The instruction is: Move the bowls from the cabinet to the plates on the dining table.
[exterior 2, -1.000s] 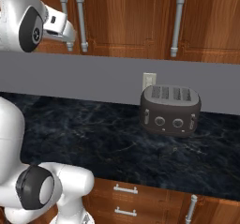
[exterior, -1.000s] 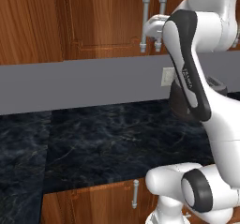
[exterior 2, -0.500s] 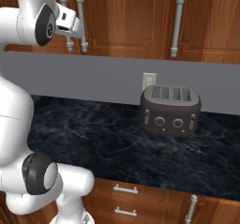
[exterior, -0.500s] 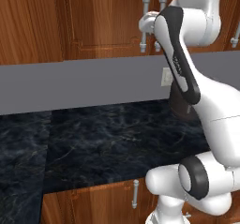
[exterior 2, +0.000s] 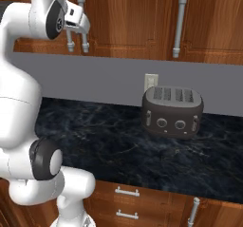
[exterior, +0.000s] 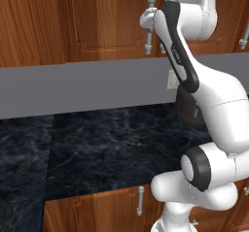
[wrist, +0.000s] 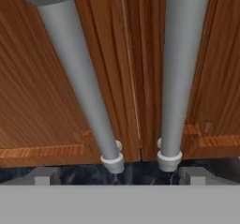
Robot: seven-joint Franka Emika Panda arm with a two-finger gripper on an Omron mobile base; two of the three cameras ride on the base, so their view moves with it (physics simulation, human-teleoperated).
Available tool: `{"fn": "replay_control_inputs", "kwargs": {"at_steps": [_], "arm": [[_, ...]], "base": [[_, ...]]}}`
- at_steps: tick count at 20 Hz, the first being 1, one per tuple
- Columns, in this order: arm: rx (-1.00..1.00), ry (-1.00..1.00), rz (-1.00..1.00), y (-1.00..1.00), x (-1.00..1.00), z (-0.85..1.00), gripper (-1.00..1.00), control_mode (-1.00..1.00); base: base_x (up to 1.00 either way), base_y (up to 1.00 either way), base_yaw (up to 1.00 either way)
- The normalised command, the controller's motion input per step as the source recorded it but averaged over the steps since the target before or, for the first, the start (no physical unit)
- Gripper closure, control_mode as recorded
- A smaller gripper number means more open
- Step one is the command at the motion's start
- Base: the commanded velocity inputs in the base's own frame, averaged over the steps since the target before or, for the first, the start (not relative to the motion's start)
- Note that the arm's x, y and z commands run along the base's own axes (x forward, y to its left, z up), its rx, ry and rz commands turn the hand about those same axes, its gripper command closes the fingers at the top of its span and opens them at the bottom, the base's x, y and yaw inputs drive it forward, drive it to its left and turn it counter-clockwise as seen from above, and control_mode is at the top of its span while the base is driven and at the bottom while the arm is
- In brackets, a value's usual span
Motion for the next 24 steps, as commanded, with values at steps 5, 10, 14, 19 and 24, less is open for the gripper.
{"fn": "replay_control_inputs", "kwargs": {"at_steps": [5, 10, 14, 19, 24], "arm": [[0.00, 0.00, 0.00, 0.22, 0.03, 0.13, -1.00, -1.00], [0.00, 0.00, 0.00, 0.09, 0.11, 0.00, -1.00, -1.00], [0.00, -0.03, 0.00, 0.00, 0.20, -0.10, -1.00, -1.00], [0.00, -0.01, 0.00, 0.00, 0.22, -0.17, -1.00, -1.00], [0.00, -0.10, 0.00, 0.05, 0.06, -0.25, -1.00, -1.00]], "base": [[0.00, 0.00, 0.00], [0.00, 0.00, 0.00], [0.00, 0.00, 0.00], [0.00, 0.00, 0.00], [0.00, 0.00, 0.00]]}}
